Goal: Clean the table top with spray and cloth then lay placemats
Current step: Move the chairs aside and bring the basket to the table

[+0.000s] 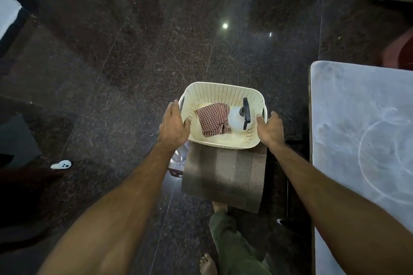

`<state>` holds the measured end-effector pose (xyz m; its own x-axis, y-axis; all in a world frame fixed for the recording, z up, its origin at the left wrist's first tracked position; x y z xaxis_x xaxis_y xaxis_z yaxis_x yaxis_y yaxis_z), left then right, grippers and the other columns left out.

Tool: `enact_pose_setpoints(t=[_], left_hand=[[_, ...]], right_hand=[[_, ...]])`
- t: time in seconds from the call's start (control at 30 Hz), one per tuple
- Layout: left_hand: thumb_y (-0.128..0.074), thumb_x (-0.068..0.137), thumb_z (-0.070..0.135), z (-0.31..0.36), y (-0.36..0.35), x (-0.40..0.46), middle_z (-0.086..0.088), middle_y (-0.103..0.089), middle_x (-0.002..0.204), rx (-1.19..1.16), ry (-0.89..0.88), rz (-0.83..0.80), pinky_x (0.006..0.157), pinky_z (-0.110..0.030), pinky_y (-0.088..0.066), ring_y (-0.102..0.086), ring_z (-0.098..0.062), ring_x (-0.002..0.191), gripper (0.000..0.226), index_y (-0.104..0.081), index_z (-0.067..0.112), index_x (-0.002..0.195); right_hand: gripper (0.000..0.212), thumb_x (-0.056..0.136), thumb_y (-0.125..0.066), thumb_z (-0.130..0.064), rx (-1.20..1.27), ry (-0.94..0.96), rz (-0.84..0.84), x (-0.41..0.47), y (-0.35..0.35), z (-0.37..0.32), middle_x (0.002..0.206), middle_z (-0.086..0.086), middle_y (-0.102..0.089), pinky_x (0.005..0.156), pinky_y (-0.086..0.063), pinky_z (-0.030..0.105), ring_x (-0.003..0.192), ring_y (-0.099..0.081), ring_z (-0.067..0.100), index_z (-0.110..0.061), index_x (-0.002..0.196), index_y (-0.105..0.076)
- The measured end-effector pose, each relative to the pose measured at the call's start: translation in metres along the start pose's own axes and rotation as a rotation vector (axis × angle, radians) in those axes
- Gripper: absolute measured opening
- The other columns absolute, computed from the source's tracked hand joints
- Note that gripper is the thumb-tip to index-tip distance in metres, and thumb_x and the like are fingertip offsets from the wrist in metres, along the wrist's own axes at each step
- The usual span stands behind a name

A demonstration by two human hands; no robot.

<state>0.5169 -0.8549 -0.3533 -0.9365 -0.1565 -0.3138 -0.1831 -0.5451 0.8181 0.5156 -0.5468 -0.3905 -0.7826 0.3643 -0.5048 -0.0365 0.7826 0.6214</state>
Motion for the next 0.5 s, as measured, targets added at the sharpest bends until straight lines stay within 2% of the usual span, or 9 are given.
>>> enact_pose_setpoints(t=[0.03, 0.1, 0.17, 0.23, 0.3, 0.37, 0.43, 0.5], left_hand=[[-0.053, 0.100, 0.020, -0.004, -0.003, 0.007, -0.018, -0.023, 0.161, -0.030, 0.022, 0.001, 0.120, -0.042, -0.022, -0.021, -0.030, 0.150, 0.068, -0.017, 0.000, 0.154], [-0.053, 0.099, 0.015, -0.011, -0.005, 0.018, -0.020, -0.035, 0.155, -0.107, 0.089, 0.013, 0.116, -0.039, -0.026, -0.032, -0.033, 0.144, 0.060, -0.026, -0.002, 0.151], [-0.052, 0.099, 0.012, -0.013, -0.005, 0.027, -0.021, -0.049, 0.143, -0.181, 0.150, 0.049, 0.108, -0.038, -0.034, -0.045, -0.035, 0.134, 0.046, -0.039, -0.002, 0.142], [-0.049, 0.101, 0.012, -0.017, -0.009, 0.035, -0.019, -0.057, 0.133, -0.222, 0.223, 0.057, 0.101, -0.038, -0.039, -0.052, -0.036, 0.125, 0.037, -0.047, -0.001, 0.135], [-0.048, 0.101, 0.013, -0.025, -0.016, 0.045, -0.017, -0.063, 0.125, -0.271, 0.293, 0.033, 0.097, -0.038, -0.044, -0.058, -0.035, 0.117, 0.032, -0.054, 0.001, 0.130], [-0.049, 0.099, 0.012, -0.037, -0.022, 0.054, -0.018, -0.069, 0.115, -0.369, 0.364, 0.023, 0.092, -0.040, -0.051, -0.065, -0.035, 0.108, 0.028, -0.062, 0.002, 0.122], [-0.051, 0.097, 0.010, -0.048, -0.026, 0.059, -0.015, -0.071, 0.098, -0.474, 0.427, 0.029, 0.078, -0.036, -0.056, -0.068, -0.030, 0.090, 0.024, -0.065, 0.000, 0.113], [-0.051, 0.098, 0.012, -0.047, -0.027, 0.059, -0.006, -0.064, 0.078, -0.575, 0.454, 0.034, 0.059, -0.025, -0.052, -0.061, -0.018, 0.068, 0.019, -0.064, -0.001, 0.104]], right_hand=[[0.061, 0.104, -0.048, -0.034, 0.008, -0.009, 0.018, 0.005, -0.001, 0.002, 0.151, 0.018, -0.039, 0.107, -0.038, 0.036, 0.136, -0.043, 0.031, 0.001, 0.150, -0.030], [0.045, 0.103, -0.049, -0.030, 0.028, -0.013, 0.051, 0.013, -0.002, 0.005, 0.132, 0.013, -0.055, 0.086, -0.043, 0.030, 0.114, -0.055, 0.026, -0.001, 0.138, -0.045], [0.034, 0.104, -0.048, -0.026, 0.059, -0.023, 0.061, 0.019, -0.004, 0.009, 0.111, 0.004, -0.056, 0.073, -0.040, 0.024, 0.095, -0.054, 0.018, -0.003, 0.129, -0.052], [0.028, 0.104, -0.048, -0.025, 0.096, -0.055, 0.070, 0.025, -0.007, 0.014, 0.106, 0.001, -0.057, 0.062, -0.043, 0.024, 0.091, -0.056, 0.017, -0.006, 0.123, -0.054], [0.021, 0.103, -0.048, -0.027, 0.148, -0.085, 0.071, 0.033, -0.011, 0.020, 0.106, 0.006, -0.066, 0.070, -0.057, 0.034, 0.092, -0.065, 0.022, -0.010, 0.112, -0.058], [0.017, 0.102, -0.049, -0.024, 0.195, -0.112, 0.054, 0.039, -0.014, 0.022, 0.101, 0.011, -0.069, 0.081, -0.059, 0.044, 0.091, -0.068, 0.026, -0.012, 0.101, -0.060], [0.019, 0.100, -0.050, -0.021, 0.251, -0.133, 0.036, 0.043, -0.017, 0.023, 0.092, 0.009, -0.067, 0.078, -0.058, 0.040, 0.085, -0.067, 0.025, -0.007, 0.100, -0.063], [0.021, 0.099, -0.050, -0.018, 0.332, -0.150, 0.033, 0.045, -0.017, 0.024, 0.082, 0.005, -0.063, 0.066, -0.054, 0.035, 0.074, -0.061, 0.020, -0.005, 0.106, -0.065]])
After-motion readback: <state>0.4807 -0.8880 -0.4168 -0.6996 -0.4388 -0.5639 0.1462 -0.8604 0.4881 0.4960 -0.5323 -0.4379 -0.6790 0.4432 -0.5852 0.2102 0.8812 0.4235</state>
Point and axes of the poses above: each hand's wrist, its own x-axis towards the middle knuckle, its own y-axis out of the back of the hand, z = x × y, the point moved 9 cm from there along x, towards the middle knuckle
